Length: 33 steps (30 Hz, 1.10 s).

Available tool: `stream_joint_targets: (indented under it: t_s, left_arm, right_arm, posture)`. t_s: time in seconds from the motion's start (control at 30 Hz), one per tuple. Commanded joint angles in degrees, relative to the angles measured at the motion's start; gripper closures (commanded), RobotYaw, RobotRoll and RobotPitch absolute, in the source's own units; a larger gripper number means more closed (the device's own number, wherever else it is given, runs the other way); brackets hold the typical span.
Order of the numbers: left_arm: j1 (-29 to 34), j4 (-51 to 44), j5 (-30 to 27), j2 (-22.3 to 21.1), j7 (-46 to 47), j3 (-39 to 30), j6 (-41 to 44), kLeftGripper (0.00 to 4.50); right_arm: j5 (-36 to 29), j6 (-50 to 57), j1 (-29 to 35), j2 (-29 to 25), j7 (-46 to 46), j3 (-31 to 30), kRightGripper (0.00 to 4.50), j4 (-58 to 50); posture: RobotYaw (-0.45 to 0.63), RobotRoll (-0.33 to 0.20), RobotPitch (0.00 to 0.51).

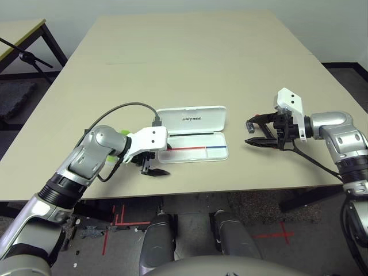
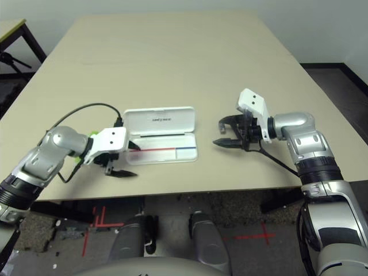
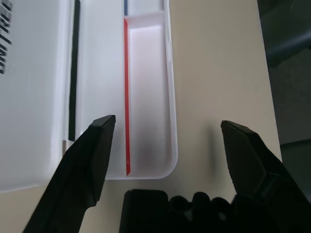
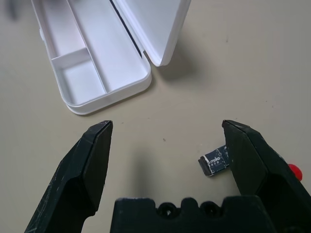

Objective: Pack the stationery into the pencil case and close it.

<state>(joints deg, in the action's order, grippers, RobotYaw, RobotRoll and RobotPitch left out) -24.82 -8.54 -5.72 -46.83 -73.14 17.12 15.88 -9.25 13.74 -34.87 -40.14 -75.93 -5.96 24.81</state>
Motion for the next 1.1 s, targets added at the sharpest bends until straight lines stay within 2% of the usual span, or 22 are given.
stream_joint_targets:
  t_s: [0.03,0.17,0.3,0.57,0.8,0.93,1.1]
  left_arm:
    - [0.96,-3.33,-4.78,-1.02,-1.10,-3.97,1.24,0.05]
    - [1.21,-6.04,-9.83,-1.61,-1.55,-7.98,3.25,0.05]
    - [1.97,-8.98,-14.47,-3.99,-2.34,-11.81,5.78,0.05]
    - [1.67,-9.30,-15.64,-3.61,-1.12,-12.18,6.00,0.05]
    - [2.25,-9.29,-15.17,-3.05,-0.53,-11.21,5.52,0.05]
    - [2.22,-8.99,-14.87,-2.93,-0.43,-10.74,5.25,0.05]
    - [1.80,-8.31,-14.24,-2.51,-0.50,-9.85,4.66,0.05]
  right_arm:
    - [0.11,-0.67,-0.40,-0.10,-0.18,-0.28,0.00,0.54]
    - [-0.57,-0.59,-0.36,0.26,-0.05,0.17,0.00,0.15]
    - [-1.97,0.78,-0.29,0.54,0.90,1.32,0.00,-1.18]
    - [-3.31,3.66,-0.06,0.93,4.95,2.42,0.00,-3.56]
    - [-6.37,21.22,-3.45,3.55,21.73,9.96,0.00,-8.22]
    - [-4.09,31.88,-5.75,2.45,31.64,11.14,0.00,-8.49]
    - [-3.69,39.39,-6.62,2.29,37.06,11.14,0.00,-8.71]
  posture:
    - [-0.04,0.000,0.098]
    - [-0.04,0.000,0.098]
    - [-0.05,0.000,0.104]
    - [-0.05,0.000,0.101]
    - [-0.05,0.000,0.101]
    - [-0.05,0.000,0.101]
    - [-0.07,0.000,0.104]
